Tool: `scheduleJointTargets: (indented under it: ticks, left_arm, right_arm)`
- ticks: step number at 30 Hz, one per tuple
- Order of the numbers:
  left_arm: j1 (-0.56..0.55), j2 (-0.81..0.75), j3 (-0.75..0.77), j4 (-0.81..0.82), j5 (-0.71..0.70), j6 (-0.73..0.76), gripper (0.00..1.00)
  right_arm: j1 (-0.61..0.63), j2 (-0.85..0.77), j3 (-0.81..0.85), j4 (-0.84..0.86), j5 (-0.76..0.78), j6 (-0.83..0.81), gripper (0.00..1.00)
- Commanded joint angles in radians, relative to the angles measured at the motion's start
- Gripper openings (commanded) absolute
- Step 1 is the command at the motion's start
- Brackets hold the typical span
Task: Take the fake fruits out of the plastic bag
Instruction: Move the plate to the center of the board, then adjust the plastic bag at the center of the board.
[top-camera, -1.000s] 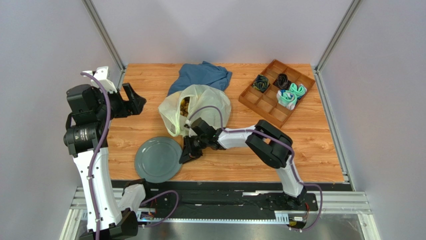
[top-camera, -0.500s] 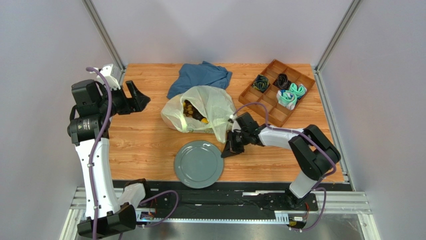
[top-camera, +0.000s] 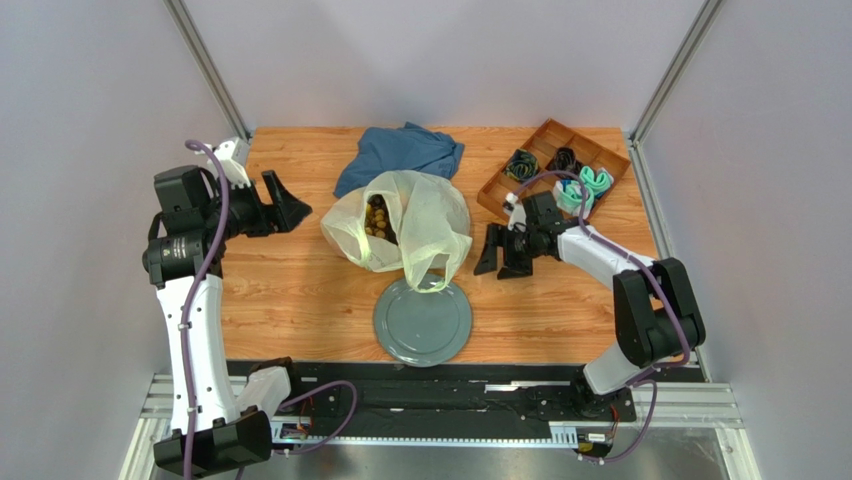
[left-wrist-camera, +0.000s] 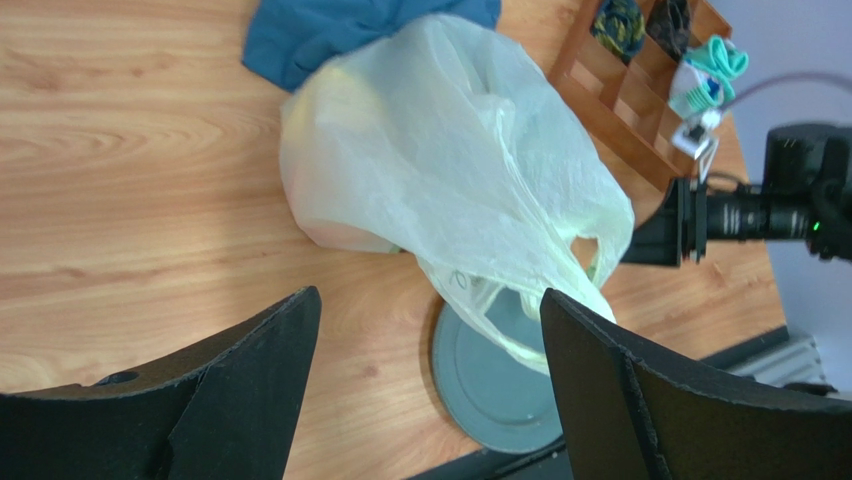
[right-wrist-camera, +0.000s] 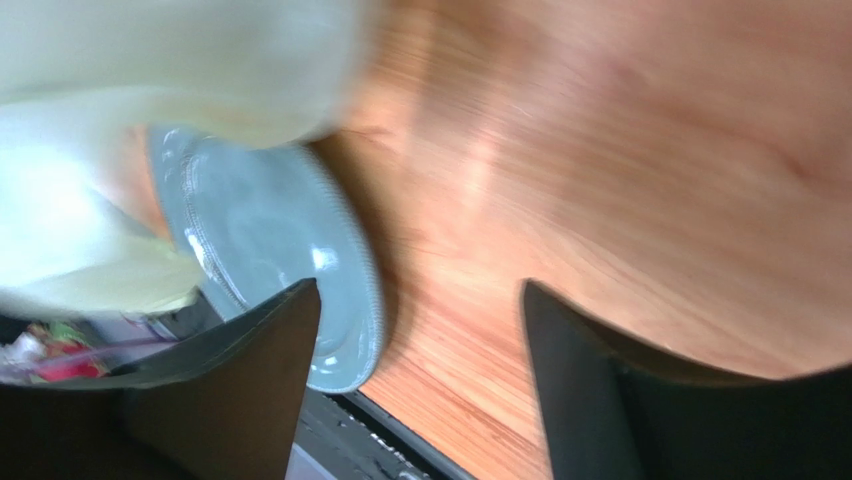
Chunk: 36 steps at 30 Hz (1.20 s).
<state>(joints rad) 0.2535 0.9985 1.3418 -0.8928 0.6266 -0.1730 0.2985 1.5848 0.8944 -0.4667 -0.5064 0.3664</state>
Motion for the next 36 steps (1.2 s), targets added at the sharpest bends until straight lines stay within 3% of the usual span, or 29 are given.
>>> scheduleJointTargets:
  ticks: [1,2,6,10,12,17,23,27,32,35,36]
  left_arm:
    - [-0.058,-0.072,-0.064,-0.121,0.117,0.056,0.9]
    - [-0.075,-0.081,-0.07,-0.17,0.142,0.091,0.9]
    - [-0.167,-0.107,-0.119,-0.218,0.241,0.128,0.9]
    - [-0.315,-0.11,-0.164,-0.15,0.191,0.141,0.9]
    - [-0.342,-0.097,-0.179,-0.081,0.156,0.132,0.9]
    - [-0.433,-0.005,-0.162,0.003,0.105,0.145,0.9]
    - [-0.514,0.093,-0.158,0.045,0.049,0.142,0.88]
    - [-0.514,0.127,-0.158,0.028,-0.06,0.124,0.72]
    - [-0.514,0.094,-0.182,0.034,-0.061,0.101,0.45]
    - [-0.514,0.074,-0.184,0.043,-0.068,0.078,0.26]
    - [-0.514,0.069,-0.184,0.045,-0.061,0.079,0.23]
  right_arm:
    - [0.103,-0.14,0.234,-0.142,-0.034,-0.255,0.89]
    - [0.116,-0.158,0.262,-0.164,-0.014,-0.297,1.0]
    - [0.239,-0.303,0.324,-0.195,0.048,-0.564,1.0]
    - [0.361,-0.44,0.191,-0.044,0.091,-0.866,1.0]
    - [0.405,-0.46,0.1,0.029,0.095,-1.015,0.98]
    - [0.433,-0.392,0.086,0.008,0.062,-1.271,0.85]
    - [0.453,-0.368,0.005,0.052,-0.027,-1.522,0.84]
    - [0.507,-0.347,-0.05,0.129,-0.024,-1.592,0.85]
    - [0.56,-0.242,-0.035,0.19,-0.003,-1.64,0.85]
    - [0.602,-0.151,-0.003,0.293,0.116,-1.601,0.79]
    - [0.613,-0.09,0.018,0.325,0.217,-1.578,0.68]
